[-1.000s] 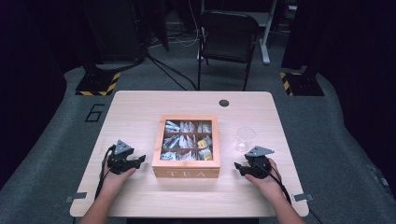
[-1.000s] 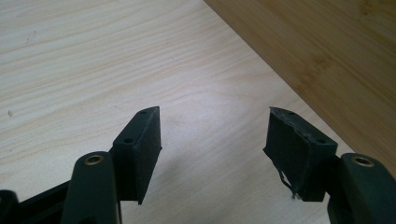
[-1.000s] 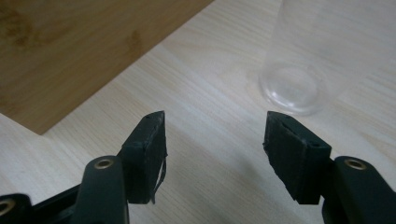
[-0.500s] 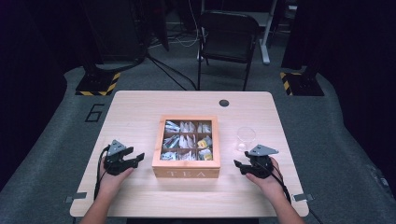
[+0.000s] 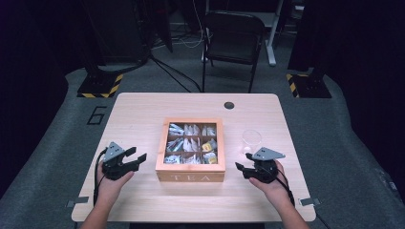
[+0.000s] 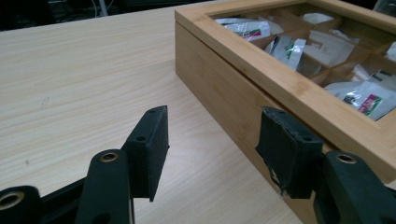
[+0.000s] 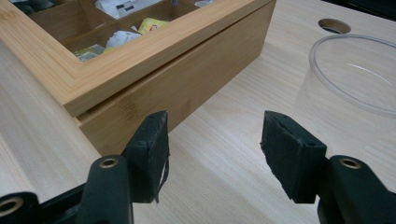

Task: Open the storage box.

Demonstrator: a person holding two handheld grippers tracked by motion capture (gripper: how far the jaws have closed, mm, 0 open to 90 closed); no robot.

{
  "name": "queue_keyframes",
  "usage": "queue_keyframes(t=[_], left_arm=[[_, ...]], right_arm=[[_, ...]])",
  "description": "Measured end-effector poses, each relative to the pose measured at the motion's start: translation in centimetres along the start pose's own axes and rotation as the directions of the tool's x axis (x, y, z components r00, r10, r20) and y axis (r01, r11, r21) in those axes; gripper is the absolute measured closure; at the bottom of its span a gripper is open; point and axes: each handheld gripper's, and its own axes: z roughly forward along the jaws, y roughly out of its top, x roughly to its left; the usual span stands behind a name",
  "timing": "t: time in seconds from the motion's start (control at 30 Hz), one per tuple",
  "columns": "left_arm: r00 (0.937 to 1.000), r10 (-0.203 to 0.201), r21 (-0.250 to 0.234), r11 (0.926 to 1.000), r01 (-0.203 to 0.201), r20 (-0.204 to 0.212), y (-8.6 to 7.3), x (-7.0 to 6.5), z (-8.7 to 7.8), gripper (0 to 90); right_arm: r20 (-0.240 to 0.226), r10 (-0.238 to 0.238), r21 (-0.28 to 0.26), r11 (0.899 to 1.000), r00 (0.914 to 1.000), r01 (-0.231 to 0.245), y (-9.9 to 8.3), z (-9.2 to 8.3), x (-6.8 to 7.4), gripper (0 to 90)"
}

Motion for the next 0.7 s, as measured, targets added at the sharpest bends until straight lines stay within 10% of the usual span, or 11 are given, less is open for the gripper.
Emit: queue_keyframes(t=[0.7], left_arm=[[0.9998,0.002,-0.027,0.9996,-0.002,0.021,0.2,-0.9,-0.9,42.8]], right_arm=[[-0.068,-0.015,-0.017,1.000,0.9976,0.013,0.4,-0.7,1.5,42.6]])
